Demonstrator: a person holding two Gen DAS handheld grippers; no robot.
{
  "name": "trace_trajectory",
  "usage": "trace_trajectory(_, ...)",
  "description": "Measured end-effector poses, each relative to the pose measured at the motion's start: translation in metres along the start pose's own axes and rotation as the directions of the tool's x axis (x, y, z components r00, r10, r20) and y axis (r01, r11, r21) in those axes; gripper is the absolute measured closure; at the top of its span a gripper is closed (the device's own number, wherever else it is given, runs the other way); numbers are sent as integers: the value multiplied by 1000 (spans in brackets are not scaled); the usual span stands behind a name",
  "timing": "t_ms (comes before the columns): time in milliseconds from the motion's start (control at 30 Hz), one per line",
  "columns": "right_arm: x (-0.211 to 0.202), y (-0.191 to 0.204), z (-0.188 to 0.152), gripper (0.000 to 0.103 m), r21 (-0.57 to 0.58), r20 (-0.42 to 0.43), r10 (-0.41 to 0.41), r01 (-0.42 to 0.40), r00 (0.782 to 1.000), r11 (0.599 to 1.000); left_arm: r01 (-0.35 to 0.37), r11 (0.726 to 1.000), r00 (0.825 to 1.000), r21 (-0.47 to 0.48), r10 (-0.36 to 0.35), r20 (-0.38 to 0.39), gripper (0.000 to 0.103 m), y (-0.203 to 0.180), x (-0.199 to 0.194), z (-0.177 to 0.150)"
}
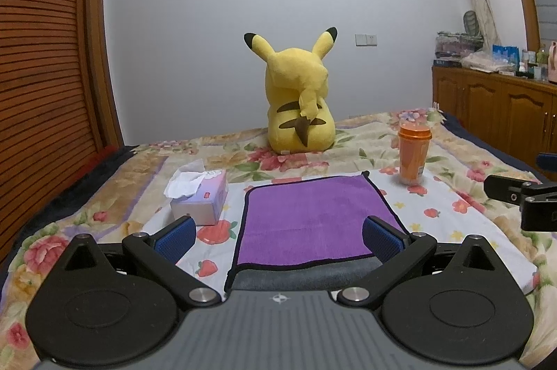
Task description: Fold towel
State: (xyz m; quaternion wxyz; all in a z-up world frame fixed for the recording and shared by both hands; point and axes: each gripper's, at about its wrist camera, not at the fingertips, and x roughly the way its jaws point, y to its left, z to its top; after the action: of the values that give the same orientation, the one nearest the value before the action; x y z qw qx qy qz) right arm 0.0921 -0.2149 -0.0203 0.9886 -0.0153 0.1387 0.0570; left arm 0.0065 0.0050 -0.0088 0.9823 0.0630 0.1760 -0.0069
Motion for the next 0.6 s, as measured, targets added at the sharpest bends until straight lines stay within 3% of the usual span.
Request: trace_trajectory(600, 30, 9, -1, 0, -44, -59, 30, -32, 998, 999, -11, 1000, 993, 27, 14, -114, 0, 0, 43, 1)
